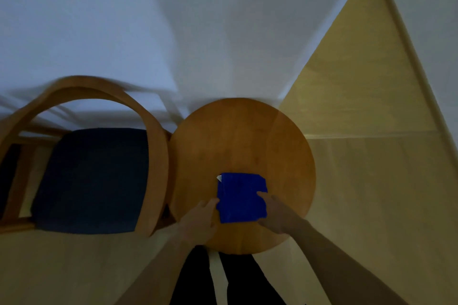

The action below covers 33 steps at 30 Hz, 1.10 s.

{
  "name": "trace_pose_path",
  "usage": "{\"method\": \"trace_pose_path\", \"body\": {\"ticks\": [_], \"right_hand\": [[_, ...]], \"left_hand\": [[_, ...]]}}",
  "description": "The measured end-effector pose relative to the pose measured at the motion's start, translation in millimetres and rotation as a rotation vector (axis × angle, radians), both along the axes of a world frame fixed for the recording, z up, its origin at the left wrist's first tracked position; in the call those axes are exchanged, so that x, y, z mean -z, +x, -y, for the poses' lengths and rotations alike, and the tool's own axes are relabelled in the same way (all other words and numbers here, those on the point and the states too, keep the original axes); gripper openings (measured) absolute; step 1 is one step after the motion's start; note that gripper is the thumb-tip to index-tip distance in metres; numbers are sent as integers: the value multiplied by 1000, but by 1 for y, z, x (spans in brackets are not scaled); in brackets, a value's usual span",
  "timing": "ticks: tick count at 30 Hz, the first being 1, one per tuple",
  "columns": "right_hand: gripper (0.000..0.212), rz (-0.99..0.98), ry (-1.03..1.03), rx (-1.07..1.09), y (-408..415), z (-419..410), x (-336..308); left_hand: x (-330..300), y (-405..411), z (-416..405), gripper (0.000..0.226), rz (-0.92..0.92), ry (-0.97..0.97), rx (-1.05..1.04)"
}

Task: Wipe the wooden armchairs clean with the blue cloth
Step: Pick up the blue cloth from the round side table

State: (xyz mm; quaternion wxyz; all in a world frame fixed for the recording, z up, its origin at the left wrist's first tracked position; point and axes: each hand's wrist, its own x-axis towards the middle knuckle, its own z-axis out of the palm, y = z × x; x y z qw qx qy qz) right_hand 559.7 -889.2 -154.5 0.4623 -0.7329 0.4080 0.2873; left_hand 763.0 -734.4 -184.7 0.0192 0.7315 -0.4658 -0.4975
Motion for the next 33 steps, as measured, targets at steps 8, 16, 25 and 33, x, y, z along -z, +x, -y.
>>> {"method": "trace_pose_path", "body": {"ticks": [8, 16, 25, 33], "right_hand": [[94, 88, 30, 252, 23, -6, 99], [83, 44, -34, 551, 16, -6, 134], [75, 56, 237, 946, 7, 19, 145], [57, 158, 425, 1039, 24, 24, 117]], "left_hand": [[74, -11, 38, 84, -139, -86, -250], [117, -21, 47, 73, -240, -3, -538], [137, -20, 70, 30, -404, 241, -925], [92, -3, 76, 44, -685, 169, -1204]]}}
